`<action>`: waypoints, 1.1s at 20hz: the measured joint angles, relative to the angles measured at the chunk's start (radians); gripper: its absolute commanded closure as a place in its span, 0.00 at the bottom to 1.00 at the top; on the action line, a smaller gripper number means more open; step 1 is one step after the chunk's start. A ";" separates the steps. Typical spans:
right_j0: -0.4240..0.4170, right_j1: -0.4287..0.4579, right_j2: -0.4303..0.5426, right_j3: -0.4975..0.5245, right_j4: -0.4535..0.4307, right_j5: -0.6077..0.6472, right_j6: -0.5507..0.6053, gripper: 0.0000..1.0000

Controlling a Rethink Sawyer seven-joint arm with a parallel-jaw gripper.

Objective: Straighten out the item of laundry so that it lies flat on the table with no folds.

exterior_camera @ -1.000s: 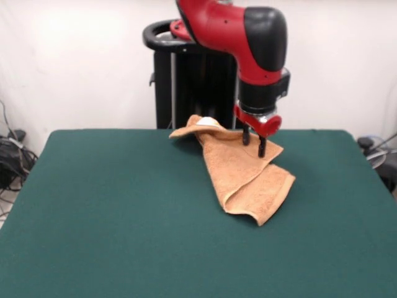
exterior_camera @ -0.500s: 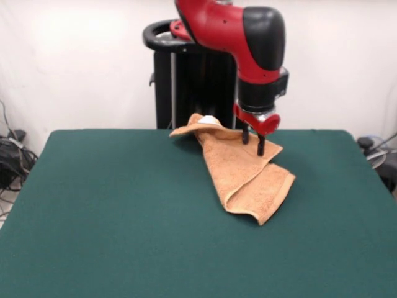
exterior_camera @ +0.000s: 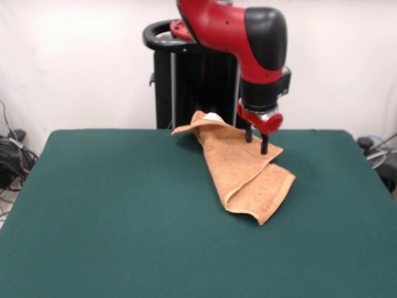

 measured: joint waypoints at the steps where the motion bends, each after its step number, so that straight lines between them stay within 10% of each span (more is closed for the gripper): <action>1: 0.000 0.015 0.000 -0.003 -0.002 -0.012 0.000 0.00; 15: -0.003 0.079 0.002 -0.018 -0.070 -0.091 0.000 0.00; 16: 0.000 0.079 0.002 -0.020 -0.070 -0.093 0.000 1.00; 22: 0.026 0.077 -0.005 -0.020 -0.070 -0.112 0.000 1.00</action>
